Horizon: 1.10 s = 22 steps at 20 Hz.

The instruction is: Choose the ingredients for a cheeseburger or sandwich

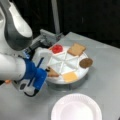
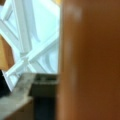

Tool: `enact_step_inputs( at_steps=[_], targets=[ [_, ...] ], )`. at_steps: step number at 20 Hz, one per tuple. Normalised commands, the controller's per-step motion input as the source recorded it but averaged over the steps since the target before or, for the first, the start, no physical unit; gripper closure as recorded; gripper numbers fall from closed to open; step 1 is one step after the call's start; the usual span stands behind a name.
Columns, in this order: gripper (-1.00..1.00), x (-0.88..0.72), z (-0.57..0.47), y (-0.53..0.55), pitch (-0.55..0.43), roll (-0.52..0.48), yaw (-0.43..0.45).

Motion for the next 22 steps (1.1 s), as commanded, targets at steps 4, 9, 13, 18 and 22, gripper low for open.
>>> enact_step_inputs(
  at_steps=[4,9,13,18,22],
  targets=[
    [1.0,0.52,0.16,-0.15,0.142,0.095,0.132],
    [1.0,0.73,0.07,-0.36,0.143,0.055,0.216],
    [1.0,0.8,-0.07,-0.47,0.125,0.068,0.296],
    [1.0,0.65,-0.09,-0.35,0.087,0.163,0.323],
    [1.0,0.54,-0.11,-0.24,0.044,0.217,0.305]
  ],
)
